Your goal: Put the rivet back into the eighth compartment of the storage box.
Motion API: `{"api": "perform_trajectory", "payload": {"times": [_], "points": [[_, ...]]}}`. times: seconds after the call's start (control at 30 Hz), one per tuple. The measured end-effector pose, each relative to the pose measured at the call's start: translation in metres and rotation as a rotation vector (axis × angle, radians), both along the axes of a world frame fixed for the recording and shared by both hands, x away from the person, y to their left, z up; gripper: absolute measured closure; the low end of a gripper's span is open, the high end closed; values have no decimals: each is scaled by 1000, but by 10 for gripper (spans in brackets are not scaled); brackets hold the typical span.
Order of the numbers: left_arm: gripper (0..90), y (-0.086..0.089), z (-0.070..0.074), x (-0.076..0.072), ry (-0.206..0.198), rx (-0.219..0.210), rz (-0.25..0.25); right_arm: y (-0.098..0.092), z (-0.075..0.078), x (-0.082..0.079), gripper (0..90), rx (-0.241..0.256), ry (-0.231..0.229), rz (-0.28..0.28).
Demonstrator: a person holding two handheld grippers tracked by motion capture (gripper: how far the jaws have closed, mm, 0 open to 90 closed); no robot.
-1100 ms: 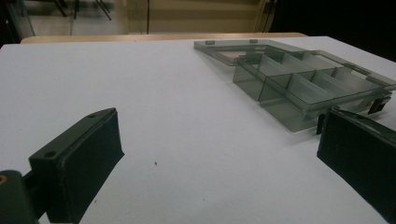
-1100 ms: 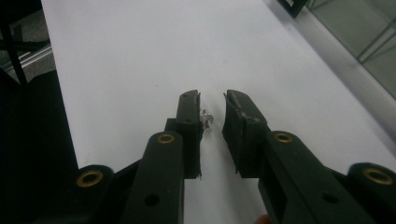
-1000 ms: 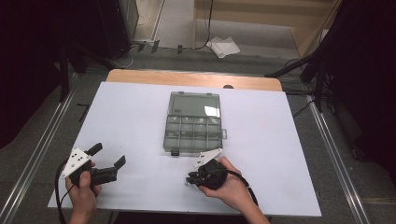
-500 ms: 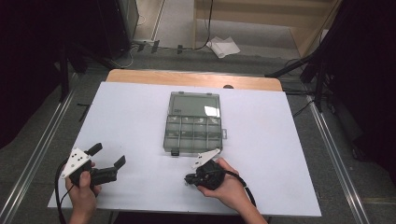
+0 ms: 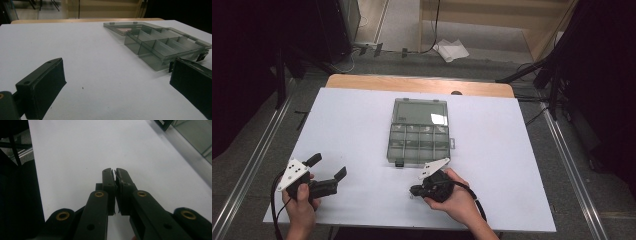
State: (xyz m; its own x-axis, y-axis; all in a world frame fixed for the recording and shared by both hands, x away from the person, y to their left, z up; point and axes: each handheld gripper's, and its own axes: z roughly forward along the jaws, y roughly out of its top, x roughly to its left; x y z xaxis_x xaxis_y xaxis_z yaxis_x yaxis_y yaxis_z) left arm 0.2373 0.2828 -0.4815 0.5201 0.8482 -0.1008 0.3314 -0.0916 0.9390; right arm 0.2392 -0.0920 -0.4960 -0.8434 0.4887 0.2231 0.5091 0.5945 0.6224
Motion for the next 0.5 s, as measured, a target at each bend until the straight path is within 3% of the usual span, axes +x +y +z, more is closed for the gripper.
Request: {"api": "perform_trajectory", "payload": {"times": [0.5], "points": [[0,-1,-1,0,1,-10,-4,-9,8,2,879,0,-6,-14]]}}
